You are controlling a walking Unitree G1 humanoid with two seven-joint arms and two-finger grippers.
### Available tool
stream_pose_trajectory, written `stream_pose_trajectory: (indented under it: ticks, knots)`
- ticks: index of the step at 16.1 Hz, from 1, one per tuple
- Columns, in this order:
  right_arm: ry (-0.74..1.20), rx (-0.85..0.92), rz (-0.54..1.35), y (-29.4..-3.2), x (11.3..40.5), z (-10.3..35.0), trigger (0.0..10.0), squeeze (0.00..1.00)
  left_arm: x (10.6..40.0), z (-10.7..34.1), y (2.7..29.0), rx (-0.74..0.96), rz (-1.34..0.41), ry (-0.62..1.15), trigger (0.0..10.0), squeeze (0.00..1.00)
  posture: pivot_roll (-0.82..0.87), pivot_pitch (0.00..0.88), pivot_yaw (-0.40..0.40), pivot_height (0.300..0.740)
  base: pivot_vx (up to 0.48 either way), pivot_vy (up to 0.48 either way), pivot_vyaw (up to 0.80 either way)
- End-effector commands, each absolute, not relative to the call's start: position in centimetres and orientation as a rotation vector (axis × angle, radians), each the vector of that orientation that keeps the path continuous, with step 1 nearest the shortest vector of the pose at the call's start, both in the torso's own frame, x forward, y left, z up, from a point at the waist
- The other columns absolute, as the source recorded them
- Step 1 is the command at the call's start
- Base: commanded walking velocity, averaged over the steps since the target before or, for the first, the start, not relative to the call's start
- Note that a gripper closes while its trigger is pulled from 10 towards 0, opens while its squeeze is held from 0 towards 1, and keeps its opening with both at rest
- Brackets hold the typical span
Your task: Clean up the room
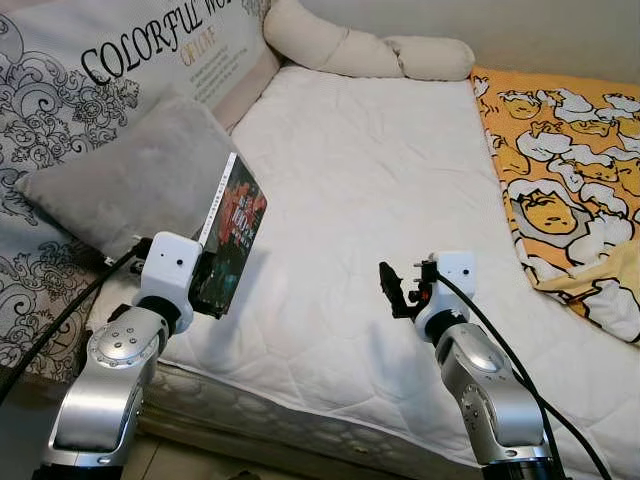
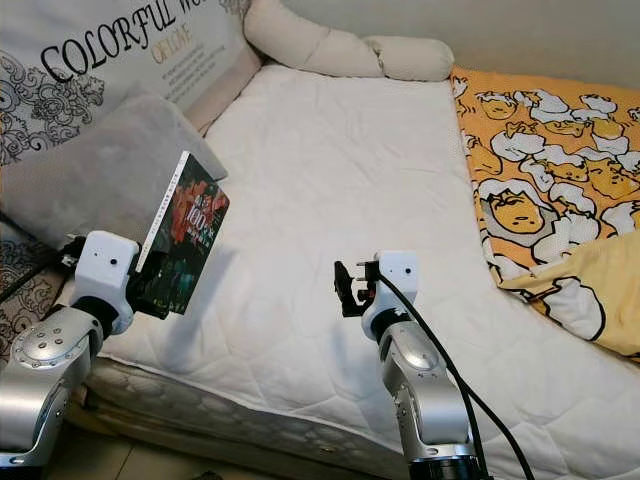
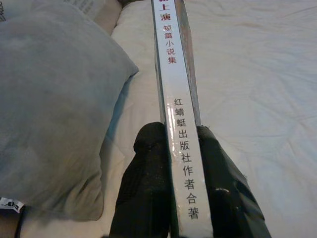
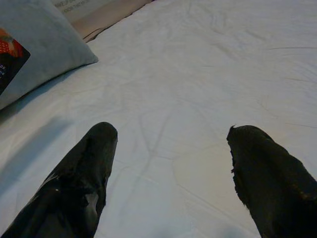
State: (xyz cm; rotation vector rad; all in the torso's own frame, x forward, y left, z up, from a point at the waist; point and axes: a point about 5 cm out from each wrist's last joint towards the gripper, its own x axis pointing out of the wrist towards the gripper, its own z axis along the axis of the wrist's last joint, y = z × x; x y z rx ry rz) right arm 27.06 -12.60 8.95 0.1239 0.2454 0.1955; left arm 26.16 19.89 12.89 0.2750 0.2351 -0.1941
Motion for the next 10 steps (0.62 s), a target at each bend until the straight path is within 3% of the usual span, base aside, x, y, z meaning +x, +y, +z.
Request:
stream_pose_trajectory:
  ticks: [1, 3, 9, 10]
  knots:
    - [0.248, 0.129, 0.194, -12.61, 27.08, 8.85, 10.0, 0.00, 26.28, 13.99, 19.74, 0.285, -0.198, 0.179, 10.0, 0.00, 0.05, 0.000, 0.003, 0.740, 0.000, 0.000, 0.00]
    - [0.269, 0.155, 0.189, -12.56, 27.07, 8.67, 10.0, 0.00, 26.30, 14.03, 19.81, 0.283, -0.197, 0.180, 10.0, 0.00, 0.04, 0.000, 0.008, 0.740, 0.000, 0.122, 0.00]
    - [0.267, 0.159, 0.180, -12.71, 27.24, 8.72, 10.0, 0.00, 26.41, 14.10, 19.77, 0.284, -0.198, 0.178, 10.0, 0.00, 0.04, 0.000, 0.004, 0.740, 0.000, 0.258, -0.75]
    - [0.263, 0.155, 0.181, -12.70, 27.24, 8.78, 10.0, 0.00, 26.40, 14.12, 19.80, 0.285, -0.197, 0.177, 10.0, 0.00, 0.04, 0.000, 0.004, 0.740, 0.000, 0.266, 0.00]
